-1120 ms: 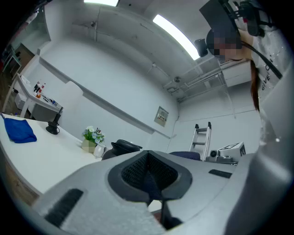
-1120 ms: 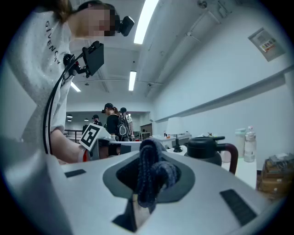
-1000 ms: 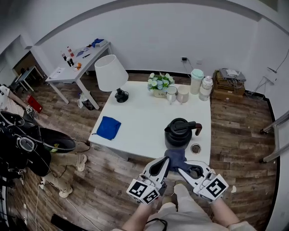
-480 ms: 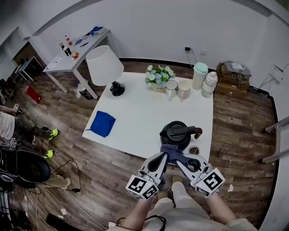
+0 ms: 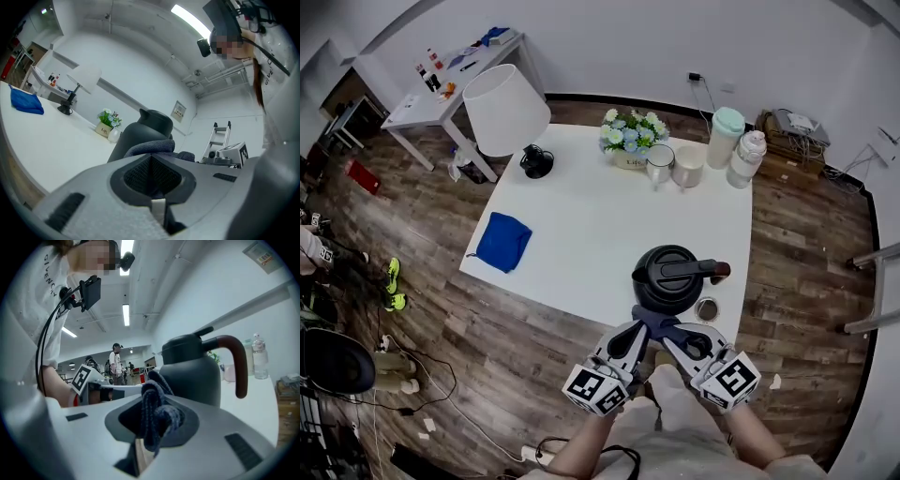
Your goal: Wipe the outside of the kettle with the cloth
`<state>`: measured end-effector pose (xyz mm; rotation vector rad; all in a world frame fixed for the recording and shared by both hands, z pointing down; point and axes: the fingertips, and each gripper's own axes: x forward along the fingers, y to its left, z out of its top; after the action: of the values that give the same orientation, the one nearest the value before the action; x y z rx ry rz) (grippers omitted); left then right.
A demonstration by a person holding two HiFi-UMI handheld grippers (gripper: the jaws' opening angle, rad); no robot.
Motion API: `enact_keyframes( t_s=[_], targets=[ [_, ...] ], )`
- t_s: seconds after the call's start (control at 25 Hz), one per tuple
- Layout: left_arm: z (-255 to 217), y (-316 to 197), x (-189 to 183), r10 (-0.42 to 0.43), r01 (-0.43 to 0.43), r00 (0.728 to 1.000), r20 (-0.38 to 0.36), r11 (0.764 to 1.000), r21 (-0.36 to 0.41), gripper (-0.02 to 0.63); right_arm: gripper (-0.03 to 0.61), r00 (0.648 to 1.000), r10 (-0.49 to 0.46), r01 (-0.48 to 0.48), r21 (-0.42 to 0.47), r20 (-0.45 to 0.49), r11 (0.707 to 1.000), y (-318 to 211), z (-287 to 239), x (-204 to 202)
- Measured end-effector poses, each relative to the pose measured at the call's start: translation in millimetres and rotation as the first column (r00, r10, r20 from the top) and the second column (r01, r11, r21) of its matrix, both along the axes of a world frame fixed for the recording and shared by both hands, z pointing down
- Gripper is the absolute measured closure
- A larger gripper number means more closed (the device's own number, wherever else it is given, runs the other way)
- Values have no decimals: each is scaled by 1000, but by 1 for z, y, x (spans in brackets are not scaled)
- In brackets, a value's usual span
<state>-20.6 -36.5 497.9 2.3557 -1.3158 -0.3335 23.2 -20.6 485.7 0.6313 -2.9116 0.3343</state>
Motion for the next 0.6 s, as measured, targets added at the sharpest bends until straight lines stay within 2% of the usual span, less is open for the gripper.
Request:
enact_keyframes(
  t_s=[0.24,0.6],
  targets=[
    [36,-2,-3,-8,7,1000,-6,998,-70,606,526,999,35,-38,-101,-30,994,-2,37,-4],
    [61,10,-23,-27,25,999,-16,992,-122,606,526,974,113,-147,-169,-195,975,-4,81,-14]
  ],
)
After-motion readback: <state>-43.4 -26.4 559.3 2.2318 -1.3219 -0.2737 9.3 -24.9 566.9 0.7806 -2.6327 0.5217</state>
